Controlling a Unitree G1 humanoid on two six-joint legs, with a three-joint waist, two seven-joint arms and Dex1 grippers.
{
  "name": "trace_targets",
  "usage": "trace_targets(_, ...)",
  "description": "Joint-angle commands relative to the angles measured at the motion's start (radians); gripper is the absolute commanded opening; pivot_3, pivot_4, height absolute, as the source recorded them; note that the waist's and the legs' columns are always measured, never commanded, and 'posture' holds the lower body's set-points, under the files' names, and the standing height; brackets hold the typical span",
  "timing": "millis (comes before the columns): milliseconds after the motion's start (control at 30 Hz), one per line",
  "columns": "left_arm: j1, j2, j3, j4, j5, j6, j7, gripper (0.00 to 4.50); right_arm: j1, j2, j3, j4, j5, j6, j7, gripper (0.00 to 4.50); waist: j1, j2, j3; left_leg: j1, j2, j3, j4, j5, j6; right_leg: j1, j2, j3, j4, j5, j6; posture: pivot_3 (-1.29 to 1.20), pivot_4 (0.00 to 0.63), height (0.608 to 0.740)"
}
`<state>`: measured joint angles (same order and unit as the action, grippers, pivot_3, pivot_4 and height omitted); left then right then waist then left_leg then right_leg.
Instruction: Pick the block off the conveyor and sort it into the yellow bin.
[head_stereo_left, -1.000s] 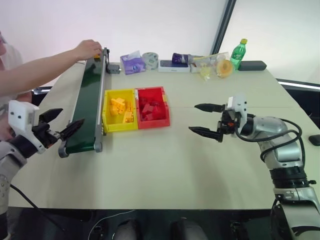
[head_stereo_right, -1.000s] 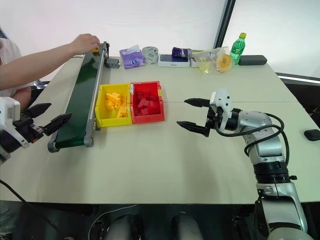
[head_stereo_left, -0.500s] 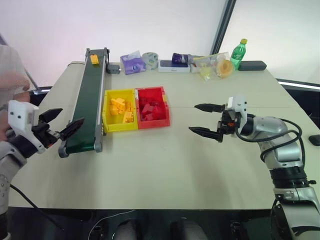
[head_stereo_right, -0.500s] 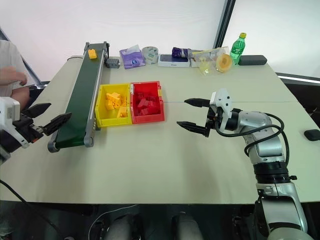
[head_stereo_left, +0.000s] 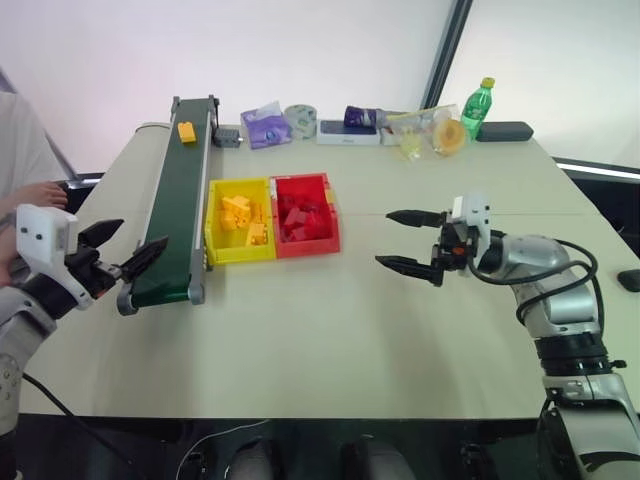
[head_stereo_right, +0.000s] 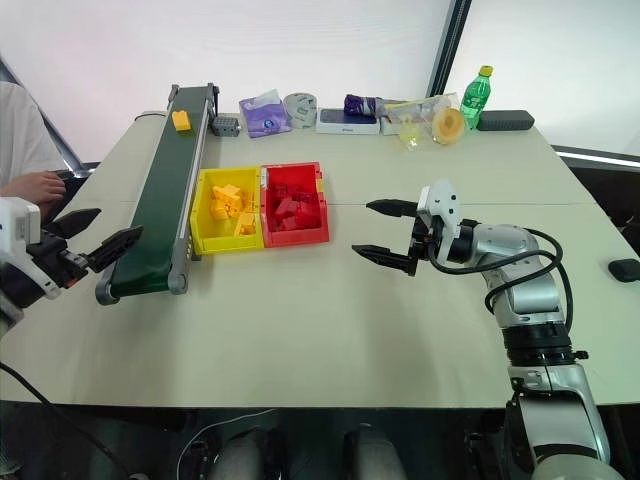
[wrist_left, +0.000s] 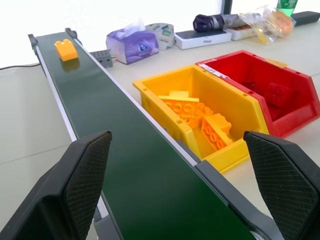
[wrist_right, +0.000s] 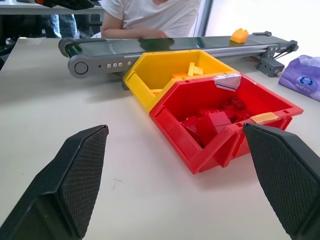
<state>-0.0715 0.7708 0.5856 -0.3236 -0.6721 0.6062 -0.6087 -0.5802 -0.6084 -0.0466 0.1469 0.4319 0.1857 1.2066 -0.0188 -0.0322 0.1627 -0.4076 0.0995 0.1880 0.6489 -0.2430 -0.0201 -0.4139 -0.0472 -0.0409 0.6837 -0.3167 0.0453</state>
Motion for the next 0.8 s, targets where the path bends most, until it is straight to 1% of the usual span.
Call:
trace_targets(33, -0.002, 0.005, 0.039, -0.028, -0.009, -0.021, 0.003, 4.46, -0.031, -0.003, -0.008, -0.005, 0.002, -0.022, 0.005, 4.5, 0.0, 0.0, 0.0, 0.0, 0.0, 0.0, 0.0, 0.0, 0.0, 0.0, 0.0, 0.0, 0.0, 0.0, 0.0, 0.0, 0.15, 0.74)
trace_targets(800, -0.021, -0.009, 0.038, -0.001, 0.007, -0.038, 0.026, 4.46, -0.032, -0.003, -0.009, -0.009, -0.001, -0.019, 0.003, 4.5, 0.0, 0.0, 0.0, 0.0, 0.0, 0.0, 0.0, 0.0, 0.0, 0.0, 0.0, 0.0, 0.0, 0.0, 0.0, 0.0, 0.15, 0.74)
